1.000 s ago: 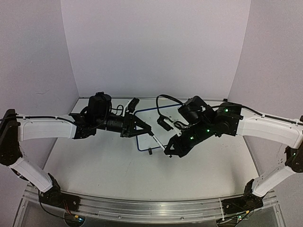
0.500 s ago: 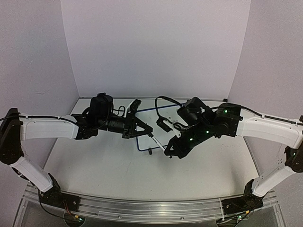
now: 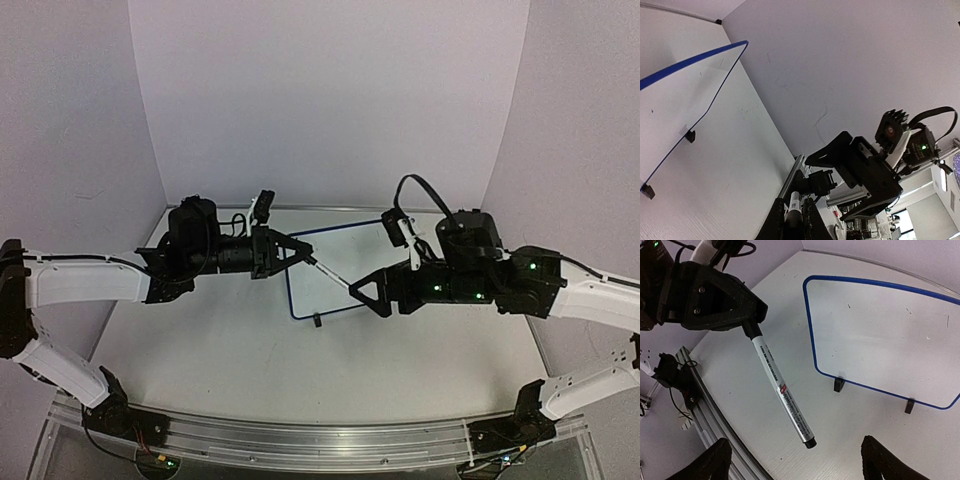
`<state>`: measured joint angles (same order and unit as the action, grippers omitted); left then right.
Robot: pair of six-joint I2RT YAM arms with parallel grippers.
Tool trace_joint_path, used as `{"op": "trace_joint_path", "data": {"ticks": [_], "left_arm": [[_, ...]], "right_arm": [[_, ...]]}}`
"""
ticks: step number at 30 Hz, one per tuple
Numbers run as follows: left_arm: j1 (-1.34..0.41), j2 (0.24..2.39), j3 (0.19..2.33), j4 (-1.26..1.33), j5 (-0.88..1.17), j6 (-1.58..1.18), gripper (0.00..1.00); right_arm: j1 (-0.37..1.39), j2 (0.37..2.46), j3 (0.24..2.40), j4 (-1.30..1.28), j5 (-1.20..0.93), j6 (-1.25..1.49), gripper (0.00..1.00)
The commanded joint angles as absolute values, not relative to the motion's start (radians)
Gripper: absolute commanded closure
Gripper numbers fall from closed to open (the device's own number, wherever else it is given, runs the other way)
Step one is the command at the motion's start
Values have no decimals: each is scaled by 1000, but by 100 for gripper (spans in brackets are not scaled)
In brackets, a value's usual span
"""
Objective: Write a sentence on the whiteboard
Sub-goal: Pass from the right arm to the left, then pass from the left arm to the right
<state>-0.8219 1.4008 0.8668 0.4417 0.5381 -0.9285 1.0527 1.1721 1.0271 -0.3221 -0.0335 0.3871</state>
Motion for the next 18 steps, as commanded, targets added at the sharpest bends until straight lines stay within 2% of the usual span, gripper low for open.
{"op": "trace_joint_path", "data": {"ticks": [1,6,11,18], "left_arm": [[-822,1375,837,701,474,-982,100],[-823,1386,818,832,464,-1023,100],[-823,1384,795,892,456,-1049,100],[-823,1399,792,958,456,-1080,100]], "right_arm": [[1023,1140,884,58,-22,568,11],[957,1148,780,320,-180,691,9],[914,1160,727,507,-265,763,13],[895,1242,749,684,-369,836,34]]}}
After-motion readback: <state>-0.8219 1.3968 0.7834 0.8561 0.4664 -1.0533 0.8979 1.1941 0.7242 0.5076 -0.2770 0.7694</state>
